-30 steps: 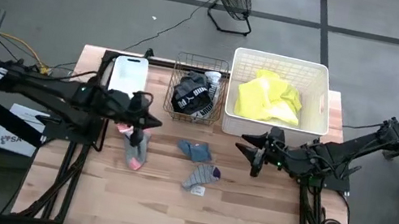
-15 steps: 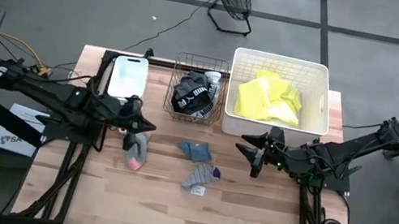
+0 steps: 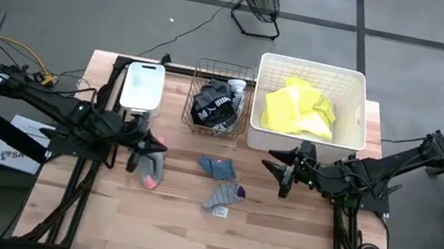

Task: Pick & Place Cloths
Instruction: Put the gray and pink sock into the left white bin

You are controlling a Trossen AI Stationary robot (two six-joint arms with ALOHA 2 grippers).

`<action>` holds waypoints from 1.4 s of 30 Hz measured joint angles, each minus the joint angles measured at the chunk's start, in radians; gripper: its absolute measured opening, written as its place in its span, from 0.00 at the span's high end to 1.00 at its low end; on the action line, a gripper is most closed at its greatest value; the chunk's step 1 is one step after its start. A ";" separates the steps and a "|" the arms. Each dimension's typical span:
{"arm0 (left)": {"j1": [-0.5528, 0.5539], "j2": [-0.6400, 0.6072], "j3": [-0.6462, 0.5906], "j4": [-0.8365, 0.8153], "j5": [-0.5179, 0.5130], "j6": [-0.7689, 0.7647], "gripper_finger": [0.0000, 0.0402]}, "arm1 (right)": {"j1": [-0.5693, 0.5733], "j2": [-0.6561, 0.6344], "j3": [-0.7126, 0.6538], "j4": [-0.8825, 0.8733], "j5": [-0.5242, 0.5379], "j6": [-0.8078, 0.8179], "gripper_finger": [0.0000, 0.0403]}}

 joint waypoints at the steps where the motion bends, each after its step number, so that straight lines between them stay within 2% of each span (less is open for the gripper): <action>1: 0.000 -0.008 -0.003 -0.002 0.002 0.000 1.00 | 0.000 0.000 0.000 0.000 -0.003 0.001 0.51; 8: 0.001 0.000 -0.008 -0.103 0.020 -0.027 1.00 | 0.000 0.000 0.000 -0.004 -0.023 0.026 0.51; 12: 0.001 0.023 -0.008 -0.184 0.019 0.014 0.98 | 0.000 0.000 0.000 -0.004 -0.023 0.028 0.51; 15: 0.001 0.052 -0.008 -0.258 0.017 0.028 0.90 | 0.000 0.000 0.000 -0.003 -0.024 0.028 0.51; 19: 0.001 0.104 -0.008 -0.340 0.021 0.028 0.73 | 0.000 0.000 0.000 -0.003 -0.027 0.028 0.51; 23: 0.001 0.163 -0.008 -0.353 0.021 0.029 0.58 | 0.000 0.000 0.000 -0.003 -0.027 0.028 0.51; 26: 0.001 0.210 -0.008 -0.354 0.021 0.019 0.52 | 0.000 0.000 0.000 -0.003 -0.028 0.038 0.51; 33: 0.001 0.324 -0.007 -0.400 0.018 0.000 0.50 | 0.000 0.000 0.000 -0.003 -0.028 0.047 0.51; 42: 0.002 0.449 -0.007 -0.449 -0.036 0.005 0.50 | 0.000 0.001 0.000 -0.003 -0.028 0.045 0.51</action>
